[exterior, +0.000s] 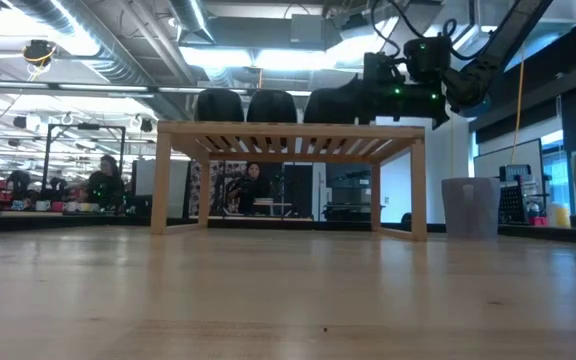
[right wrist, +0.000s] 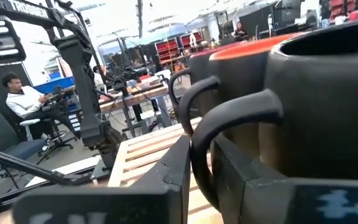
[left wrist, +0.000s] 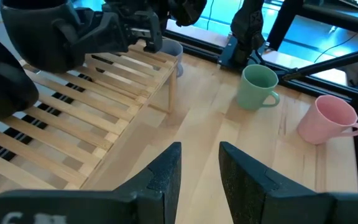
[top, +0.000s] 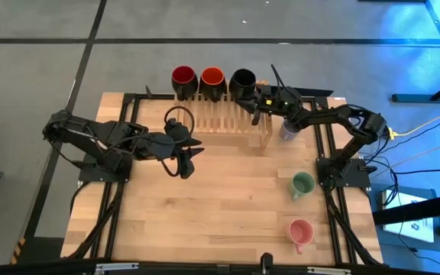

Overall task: Place coffee mugs
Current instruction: Put the black mug onto the shelf, then put the light blue mug onto the shelf

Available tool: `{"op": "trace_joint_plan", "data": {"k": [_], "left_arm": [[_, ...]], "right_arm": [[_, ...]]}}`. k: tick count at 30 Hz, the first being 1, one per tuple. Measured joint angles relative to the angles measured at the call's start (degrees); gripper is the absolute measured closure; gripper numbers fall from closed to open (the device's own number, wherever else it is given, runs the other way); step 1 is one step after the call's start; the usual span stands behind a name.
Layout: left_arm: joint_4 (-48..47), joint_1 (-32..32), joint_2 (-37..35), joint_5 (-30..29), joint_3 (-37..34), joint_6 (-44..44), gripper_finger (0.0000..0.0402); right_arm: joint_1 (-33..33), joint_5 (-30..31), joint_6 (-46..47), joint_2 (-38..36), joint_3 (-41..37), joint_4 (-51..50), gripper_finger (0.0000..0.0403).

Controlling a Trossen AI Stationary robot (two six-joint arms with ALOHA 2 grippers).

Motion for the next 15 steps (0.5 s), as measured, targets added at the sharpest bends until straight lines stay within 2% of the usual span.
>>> {"op": "trace_joint_plan", "data": {"k": [6, 15], "left_arm": [[0.0, 0.0, 0.0, 0.3, 0.0, 0.0, 0.0299], [0.0, 0.0, 0.0, 0.4, 0.0, 0.0, 0.0299]], "right_arm": [[-0.1, 1.5, 0.0, 0.0, 0.0, -1.6, 0.0329], [0.0, 0.3, -0.2, 0.0, 2.6, -5.7, 0.0253]]}}
